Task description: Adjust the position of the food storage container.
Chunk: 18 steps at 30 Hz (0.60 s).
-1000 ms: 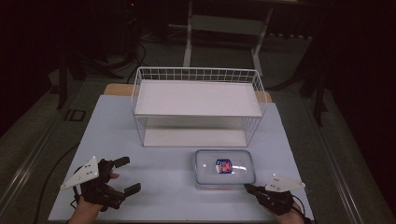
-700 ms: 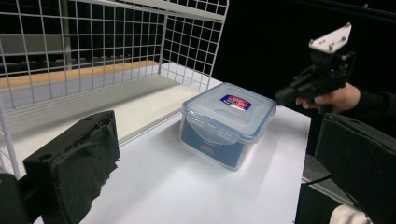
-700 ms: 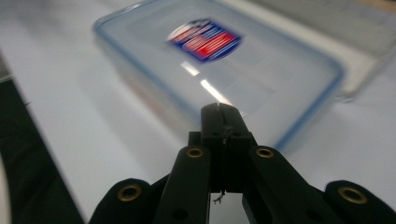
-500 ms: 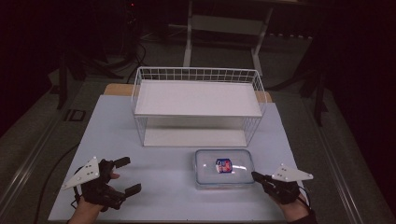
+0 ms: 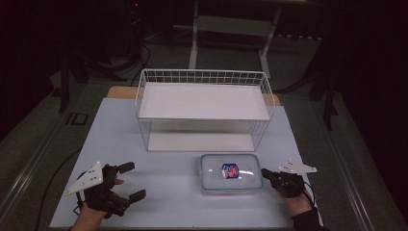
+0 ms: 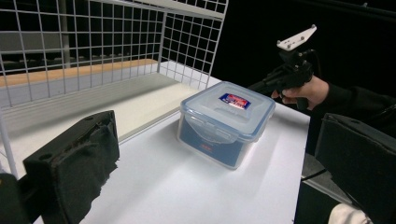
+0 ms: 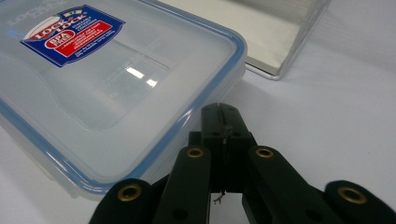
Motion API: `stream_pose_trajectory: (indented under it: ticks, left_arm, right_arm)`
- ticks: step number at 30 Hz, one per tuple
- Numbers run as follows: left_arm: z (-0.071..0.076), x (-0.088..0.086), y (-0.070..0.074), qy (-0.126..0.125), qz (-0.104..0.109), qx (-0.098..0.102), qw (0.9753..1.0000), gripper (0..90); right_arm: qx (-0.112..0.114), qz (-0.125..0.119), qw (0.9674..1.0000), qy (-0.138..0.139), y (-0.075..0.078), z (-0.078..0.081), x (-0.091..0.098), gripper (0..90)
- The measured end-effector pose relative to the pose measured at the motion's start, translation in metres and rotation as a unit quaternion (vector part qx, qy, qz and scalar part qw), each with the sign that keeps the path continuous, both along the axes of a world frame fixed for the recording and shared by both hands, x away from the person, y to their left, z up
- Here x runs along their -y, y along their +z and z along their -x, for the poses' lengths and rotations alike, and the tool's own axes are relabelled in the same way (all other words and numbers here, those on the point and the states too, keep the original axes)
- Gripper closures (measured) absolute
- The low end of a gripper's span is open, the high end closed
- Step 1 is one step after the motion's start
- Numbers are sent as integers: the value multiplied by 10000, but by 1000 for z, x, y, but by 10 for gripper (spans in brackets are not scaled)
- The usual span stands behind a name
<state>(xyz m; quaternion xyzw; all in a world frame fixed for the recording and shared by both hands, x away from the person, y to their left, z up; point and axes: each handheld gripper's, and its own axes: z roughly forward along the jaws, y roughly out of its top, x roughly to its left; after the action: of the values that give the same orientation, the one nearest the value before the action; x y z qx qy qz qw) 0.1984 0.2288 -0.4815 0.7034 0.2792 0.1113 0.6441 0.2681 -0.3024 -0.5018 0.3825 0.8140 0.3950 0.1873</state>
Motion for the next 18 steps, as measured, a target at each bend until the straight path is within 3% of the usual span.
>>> stream_pose_trajectory:
  ticks: [18]
  left_arm:
    - [0, 2, -1, -32, -82, -17, 10000, 0]
  right_arm:
    - [-72, -142, 9988, 457, 4, 0, -37, 900]
